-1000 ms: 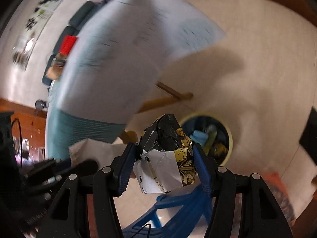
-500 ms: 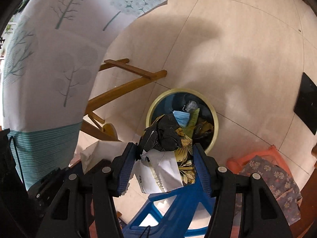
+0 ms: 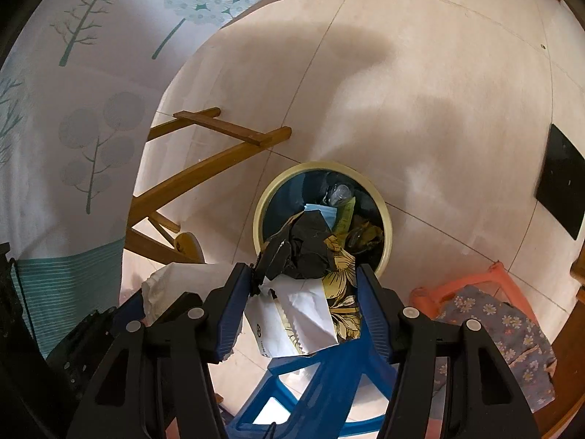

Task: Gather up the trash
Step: 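Open the left gripper over the bin while the right gripper releases the bag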

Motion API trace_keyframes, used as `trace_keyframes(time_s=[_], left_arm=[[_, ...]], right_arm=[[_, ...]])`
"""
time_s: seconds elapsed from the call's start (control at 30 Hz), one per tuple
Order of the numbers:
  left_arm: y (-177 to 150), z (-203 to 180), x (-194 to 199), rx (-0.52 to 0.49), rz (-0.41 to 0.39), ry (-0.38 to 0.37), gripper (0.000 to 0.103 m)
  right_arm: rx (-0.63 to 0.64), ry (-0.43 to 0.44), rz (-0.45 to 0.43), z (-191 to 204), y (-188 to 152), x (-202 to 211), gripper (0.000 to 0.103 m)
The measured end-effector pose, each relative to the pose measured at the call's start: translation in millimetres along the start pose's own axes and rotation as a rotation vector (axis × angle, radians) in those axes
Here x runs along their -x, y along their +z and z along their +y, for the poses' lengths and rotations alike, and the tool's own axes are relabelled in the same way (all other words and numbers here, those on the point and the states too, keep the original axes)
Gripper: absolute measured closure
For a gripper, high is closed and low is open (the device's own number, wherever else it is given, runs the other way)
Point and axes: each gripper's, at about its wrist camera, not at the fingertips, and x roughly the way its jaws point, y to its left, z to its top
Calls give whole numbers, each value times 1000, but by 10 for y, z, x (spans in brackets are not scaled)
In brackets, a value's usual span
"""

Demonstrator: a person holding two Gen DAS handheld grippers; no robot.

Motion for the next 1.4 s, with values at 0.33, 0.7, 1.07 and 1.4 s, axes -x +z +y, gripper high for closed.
trace_keyframes(time_s=[0.33, 0.7, 1.07, 1.4], left_arm=[[9, 48, 22, 8, -14, 39, 51], [1, 72, 53, 30, -15, 71, 51], [-15, 96, 68, 58, 0, 97, 51], [-48, 114, 182, 81, 27, 90, 51]], right_arm=[[-22, 0, 16, -23, 63, -80, 43], [-89, 65, 60, -62, 75, -235, 35], [-72, 112, 80, 30, 50, -310, 22], [-30, 28, 26, -38, 35, -155, 22]])
